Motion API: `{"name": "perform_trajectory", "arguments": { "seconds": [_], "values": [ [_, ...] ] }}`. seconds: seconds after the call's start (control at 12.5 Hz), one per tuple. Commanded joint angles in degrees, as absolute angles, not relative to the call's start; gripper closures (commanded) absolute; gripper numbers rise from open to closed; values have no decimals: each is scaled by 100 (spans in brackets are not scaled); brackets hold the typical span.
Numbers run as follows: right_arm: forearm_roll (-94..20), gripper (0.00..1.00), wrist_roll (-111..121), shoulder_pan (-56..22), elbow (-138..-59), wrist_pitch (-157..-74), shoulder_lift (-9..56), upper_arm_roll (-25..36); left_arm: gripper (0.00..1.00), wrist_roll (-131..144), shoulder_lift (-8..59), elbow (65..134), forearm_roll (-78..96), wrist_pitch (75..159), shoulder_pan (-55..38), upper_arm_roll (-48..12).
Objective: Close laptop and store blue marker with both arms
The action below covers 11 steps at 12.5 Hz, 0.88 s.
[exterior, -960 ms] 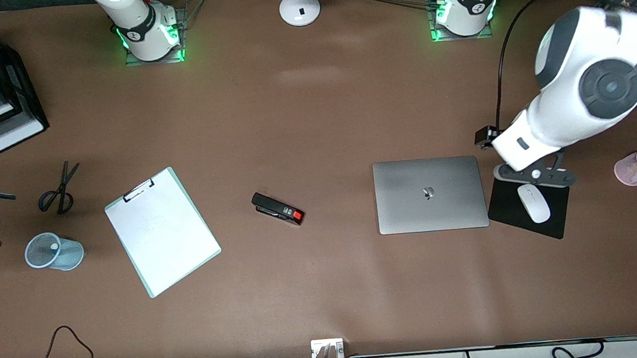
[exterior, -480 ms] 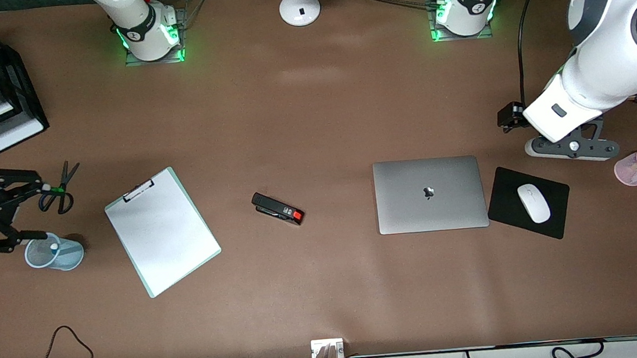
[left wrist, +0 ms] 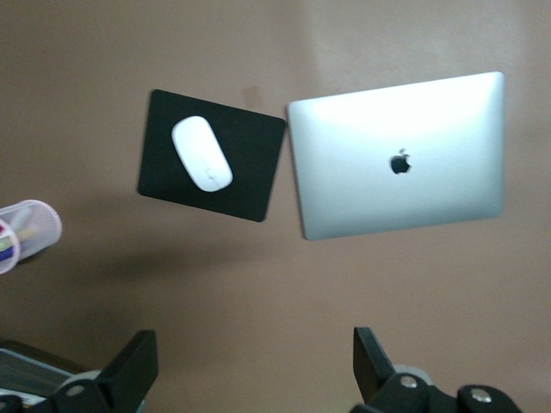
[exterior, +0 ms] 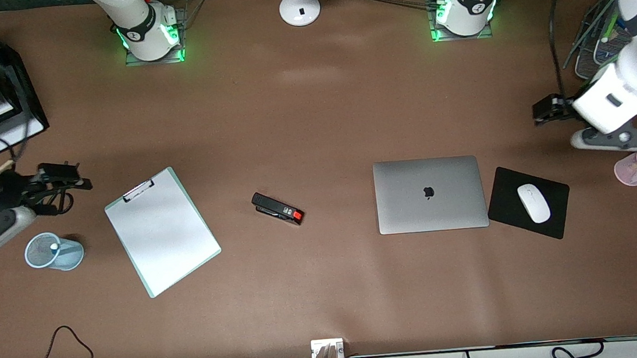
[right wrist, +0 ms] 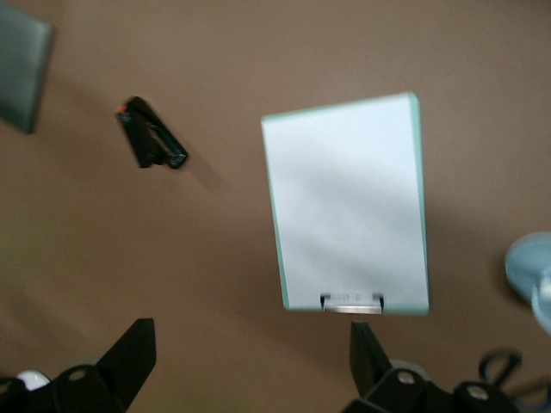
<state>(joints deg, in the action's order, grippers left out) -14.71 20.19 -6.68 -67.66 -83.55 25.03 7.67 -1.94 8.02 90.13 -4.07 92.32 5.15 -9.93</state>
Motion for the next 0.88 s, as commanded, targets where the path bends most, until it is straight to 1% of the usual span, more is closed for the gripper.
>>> {"name": "perform_trajectory", "arguments": {
  "seconds": [0.0,0.16,0.32,0.56,0.8],
  "values": [
    [-854,0,883,-922,-7206,-8245,2127,791,0,-282,-139,10158,-290,9974,123,-519],
    [-547,0,345,-905,-7242,-7965,2066,817,0,-281,-272,10222,-290,10142,-131,-186],
    [-239,0,220,-705,-7242,-7823,1882,817,0,-308,-290,10239,-299,10134,-158,-167],
    [-229,0,325,6,-7364,-7988,1513,765,0,-343,-325,10257,-299,10143,-176,-150],
    [-202,0,448,105,-7794,-8331,1083,651,0,-343,-597,10572,-299,10291,-193,-141]
  ]
}}
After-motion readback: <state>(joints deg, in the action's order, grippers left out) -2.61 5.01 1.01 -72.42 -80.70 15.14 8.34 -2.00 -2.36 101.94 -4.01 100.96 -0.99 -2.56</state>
